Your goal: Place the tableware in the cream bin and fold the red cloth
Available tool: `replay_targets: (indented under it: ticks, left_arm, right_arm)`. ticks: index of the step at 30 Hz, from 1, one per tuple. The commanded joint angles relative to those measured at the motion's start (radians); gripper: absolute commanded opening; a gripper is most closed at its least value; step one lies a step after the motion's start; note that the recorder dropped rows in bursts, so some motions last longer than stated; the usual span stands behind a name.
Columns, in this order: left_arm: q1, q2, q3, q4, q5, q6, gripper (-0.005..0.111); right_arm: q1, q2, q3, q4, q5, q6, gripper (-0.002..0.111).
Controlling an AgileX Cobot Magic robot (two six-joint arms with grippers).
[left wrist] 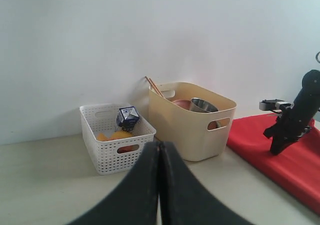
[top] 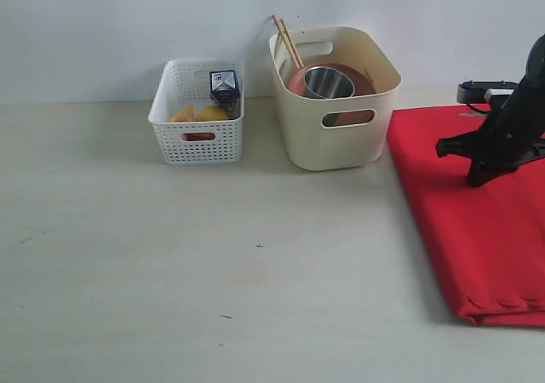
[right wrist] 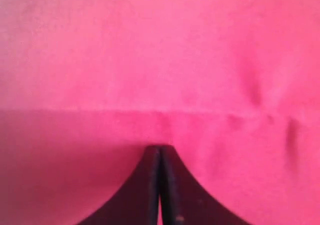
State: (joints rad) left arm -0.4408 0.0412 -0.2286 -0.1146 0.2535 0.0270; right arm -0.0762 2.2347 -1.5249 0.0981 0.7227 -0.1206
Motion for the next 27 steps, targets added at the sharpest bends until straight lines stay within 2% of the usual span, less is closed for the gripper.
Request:
replay_targets:
  ticks: [1,8,17,21,27]
  left_arm:
    - [0.001,-0.003,0.004,0.000,-0.009,0.000,0.000]
    - [0.001,-0.003,0.004,0.000,-0.009,0.000,0.000]
    - [0.001,-0.003,0.004,0.000,-0.009,-0.002,0.000]
    - [0.001,-0.003,0.004,0.000,-0.009,-0.002,0.000]
    - [0.001,-0.003,0.004,0.000,-0.009,-0.002,0.000]
  right_arm:
    - [0.004,0.088,-0.075,0.002,-0.007,-0.014,0.000]
    - [0.037,0.154,-0.215,0.093,0.026,-0.172,0.000]
    - [0.123,0.214,-0.341,0.099,0.045,-0.255,0.000]
    - [0.107,0.197,-0.344,0.076,0.044,-0.164,0.000]
    - [0.026,0.139,-0.344,0.071,0.097,-0.087,0.000]
